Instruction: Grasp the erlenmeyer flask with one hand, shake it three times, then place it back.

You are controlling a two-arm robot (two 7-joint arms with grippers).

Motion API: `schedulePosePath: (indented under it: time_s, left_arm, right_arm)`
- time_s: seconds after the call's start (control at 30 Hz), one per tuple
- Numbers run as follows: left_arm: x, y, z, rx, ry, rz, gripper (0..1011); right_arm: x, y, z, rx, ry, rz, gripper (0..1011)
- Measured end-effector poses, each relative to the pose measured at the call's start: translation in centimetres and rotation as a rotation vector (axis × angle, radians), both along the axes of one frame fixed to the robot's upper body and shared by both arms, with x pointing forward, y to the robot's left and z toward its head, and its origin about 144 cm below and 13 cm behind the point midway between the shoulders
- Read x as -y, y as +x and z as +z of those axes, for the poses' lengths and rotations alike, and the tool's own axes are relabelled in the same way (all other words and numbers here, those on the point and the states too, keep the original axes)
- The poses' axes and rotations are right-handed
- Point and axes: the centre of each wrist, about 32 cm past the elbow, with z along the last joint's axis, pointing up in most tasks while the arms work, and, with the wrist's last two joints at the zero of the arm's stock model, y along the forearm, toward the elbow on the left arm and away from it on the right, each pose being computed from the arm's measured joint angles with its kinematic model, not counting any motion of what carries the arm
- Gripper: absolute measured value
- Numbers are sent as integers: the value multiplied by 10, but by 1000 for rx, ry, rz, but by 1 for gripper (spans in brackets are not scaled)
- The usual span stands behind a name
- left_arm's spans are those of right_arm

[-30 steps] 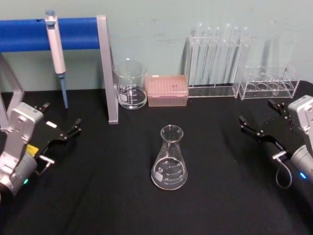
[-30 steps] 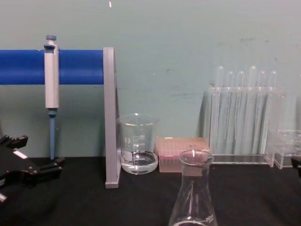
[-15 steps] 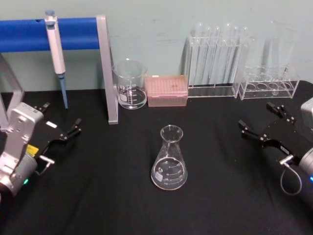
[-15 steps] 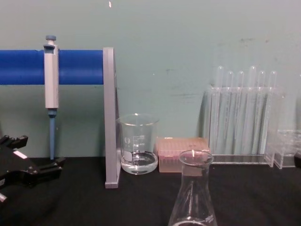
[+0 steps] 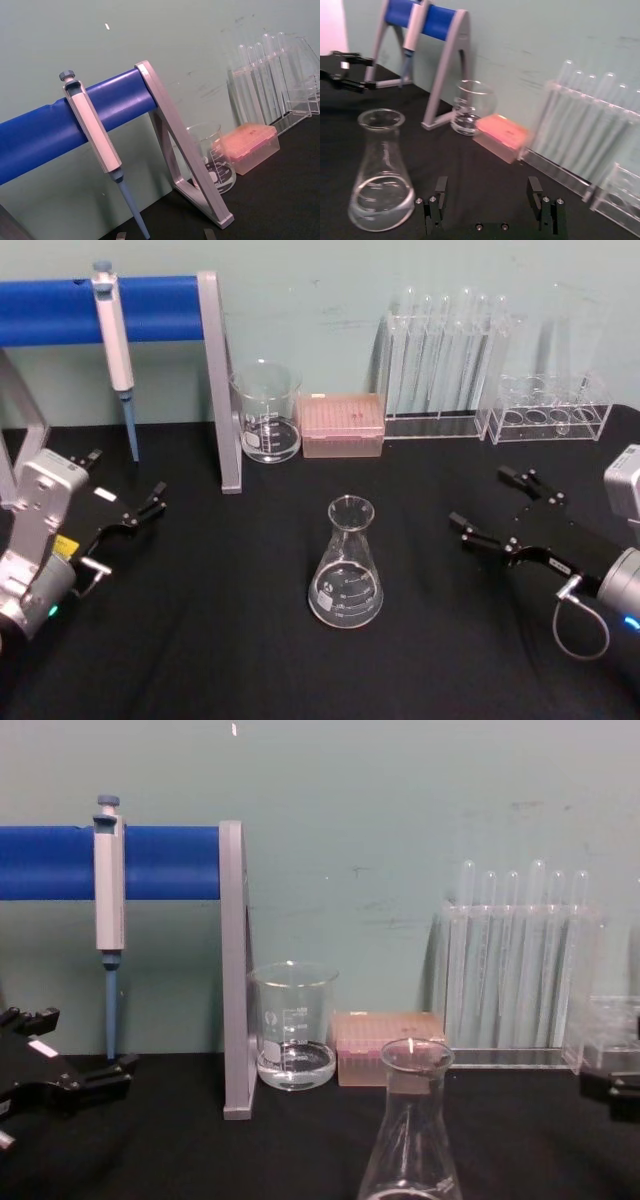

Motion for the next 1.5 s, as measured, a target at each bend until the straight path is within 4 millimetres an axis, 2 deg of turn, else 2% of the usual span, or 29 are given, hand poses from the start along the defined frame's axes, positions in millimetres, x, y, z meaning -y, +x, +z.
schedulePosePath:
  time_s: [0.7, 1.5]
  left_arm:
    - [0, 0, 0, 0, 0, 0, 1001]
    - [0, 0, 0, 0, 0, 0, 1001]
  right_arm:
    - [-17, 14, 3, -26, 35, 272, 1000]
    - [-41, 39, -12, -113, 122, 396, 1000]
